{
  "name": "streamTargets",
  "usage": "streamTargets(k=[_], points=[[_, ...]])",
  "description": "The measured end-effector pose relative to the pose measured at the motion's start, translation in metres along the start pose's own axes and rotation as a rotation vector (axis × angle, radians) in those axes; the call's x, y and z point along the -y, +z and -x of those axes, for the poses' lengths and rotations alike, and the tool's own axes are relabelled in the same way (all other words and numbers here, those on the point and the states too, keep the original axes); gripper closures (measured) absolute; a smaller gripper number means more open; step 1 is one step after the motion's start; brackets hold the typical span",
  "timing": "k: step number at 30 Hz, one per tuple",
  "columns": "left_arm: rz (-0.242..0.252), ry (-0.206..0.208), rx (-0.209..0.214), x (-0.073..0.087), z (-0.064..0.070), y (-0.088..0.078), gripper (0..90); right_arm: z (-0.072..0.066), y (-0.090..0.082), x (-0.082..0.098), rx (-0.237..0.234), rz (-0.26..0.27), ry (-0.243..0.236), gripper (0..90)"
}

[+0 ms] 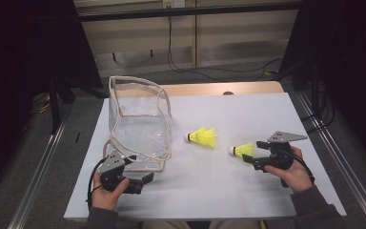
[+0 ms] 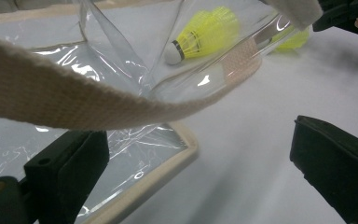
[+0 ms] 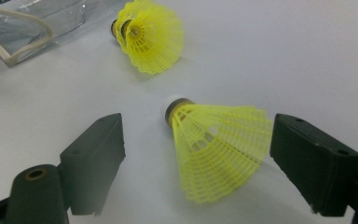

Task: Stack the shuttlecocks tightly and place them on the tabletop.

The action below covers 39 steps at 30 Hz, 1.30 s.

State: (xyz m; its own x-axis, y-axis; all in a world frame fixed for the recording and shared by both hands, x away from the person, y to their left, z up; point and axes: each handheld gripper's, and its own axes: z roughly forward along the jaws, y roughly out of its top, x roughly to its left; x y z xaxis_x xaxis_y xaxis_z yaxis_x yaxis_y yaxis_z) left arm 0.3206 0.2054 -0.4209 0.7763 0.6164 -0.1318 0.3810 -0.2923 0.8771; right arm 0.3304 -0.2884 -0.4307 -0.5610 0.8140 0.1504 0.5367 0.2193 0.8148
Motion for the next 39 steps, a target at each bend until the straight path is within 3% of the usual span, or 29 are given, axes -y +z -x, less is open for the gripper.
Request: streamTargets(k=[8, 25, 28, 39], points=[[0.002, -0.002, 0.0, -0.0001, 0.0001, -0.0002, 4.6, 0.0007, -0.0007, 0.0024, 0.001, -0.004, 0.006, 18.5], [0.003, -0.003, -0.002, -0.0004, 0.0004, -0.0006, 4.6, 0.0004, -0.0029, 0.0058, -0.027, -0.025, -0.022, 36.9], [0.0, -0.002, -0.003, -0.0006, 0.0006, -0.0006, 4.6, 0.0005, -0.0024, 0.0063, -0.027, -0.031, -0.03, 37.2], [-0.002, -0.003, -0.003, -0.0006, 0.0007, -0.0005, 4.6, 0.0017, 0.0019, 0.0096, -0.021, -0.042, -0.03, 50.8]])
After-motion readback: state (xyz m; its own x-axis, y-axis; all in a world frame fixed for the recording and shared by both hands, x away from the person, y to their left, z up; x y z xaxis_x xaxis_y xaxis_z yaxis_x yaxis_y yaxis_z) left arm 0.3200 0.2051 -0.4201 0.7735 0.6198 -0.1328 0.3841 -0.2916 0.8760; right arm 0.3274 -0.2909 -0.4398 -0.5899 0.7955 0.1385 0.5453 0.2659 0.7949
